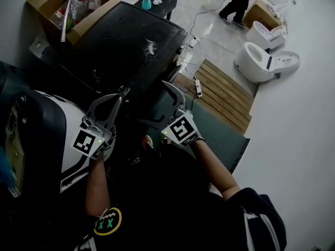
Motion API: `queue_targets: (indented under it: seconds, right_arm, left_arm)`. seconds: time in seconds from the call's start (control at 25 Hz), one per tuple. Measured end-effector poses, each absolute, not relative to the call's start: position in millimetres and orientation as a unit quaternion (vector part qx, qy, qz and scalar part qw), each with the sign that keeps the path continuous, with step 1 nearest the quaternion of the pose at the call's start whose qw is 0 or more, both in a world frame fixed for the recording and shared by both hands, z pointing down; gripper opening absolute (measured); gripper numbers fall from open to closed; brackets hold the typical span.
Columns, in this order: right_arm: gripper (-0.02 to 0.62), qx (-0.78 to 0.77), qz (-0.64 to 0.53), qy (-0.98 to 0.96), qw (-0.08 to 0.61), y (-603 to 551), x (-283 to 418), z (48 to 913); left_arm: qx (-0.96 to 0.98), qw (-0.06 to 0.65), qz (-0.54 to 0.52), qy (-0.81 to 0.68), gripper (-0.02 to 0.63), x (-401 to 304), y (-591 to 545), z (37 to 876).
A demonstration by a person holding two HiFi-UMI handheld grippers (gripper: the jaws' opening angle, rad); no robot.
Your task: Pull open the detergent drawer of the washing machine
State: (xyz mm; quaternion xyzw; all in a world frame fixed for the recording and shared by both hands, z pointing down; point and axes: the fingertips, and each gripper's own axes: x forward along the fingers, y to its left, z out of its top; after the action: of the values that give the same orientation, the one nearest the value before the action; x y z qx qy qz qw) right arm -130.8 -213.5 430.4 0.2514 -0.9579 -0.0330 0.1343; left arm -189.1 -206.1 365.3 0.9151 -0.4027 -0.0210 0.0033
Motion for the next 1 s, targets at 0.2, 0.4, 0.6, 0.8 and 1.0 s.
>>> queue_targets:
  seconds: [0.2,0.4,0.6,0.8,1.0]
  right_arm:
    - [0.6,0.232,0.048,-0.966,0.102,-236.5,-119.8,461.3]
    - [0.6,0.172,0.268,-0.946,0.052,-254.6,-106.0,554.6]
    - [0.6,0.141,0.412,-0.897,0.079,-255.2,-111.9,641.4]
    - [0.598,0.116,0.479,-0.868,0.05,-267.3,-130.0,679.9]
    - [0.584,0.089,0.491,-0.865,0.04,-278.4,-152.7,688.4]
  left_arm:
    - [0.908,-0.001,-0.009,-0.42,0.018,-190.0,-218.8,373.1]
    - [0.901,0.001,0.007,-0.435,0.018,-188.7,-219.6,380.9]
    - [0.891,0.005,0.023,-0.454,0.018,-194.7,-215.0,382.1]
    - [0.881,0.004,0.034,-0.473,0.018,-207.2,-213.9,379.6]
    - [0.873,0.004,0.044,-0.486,0.018,-212.9,-211.6,381.2]
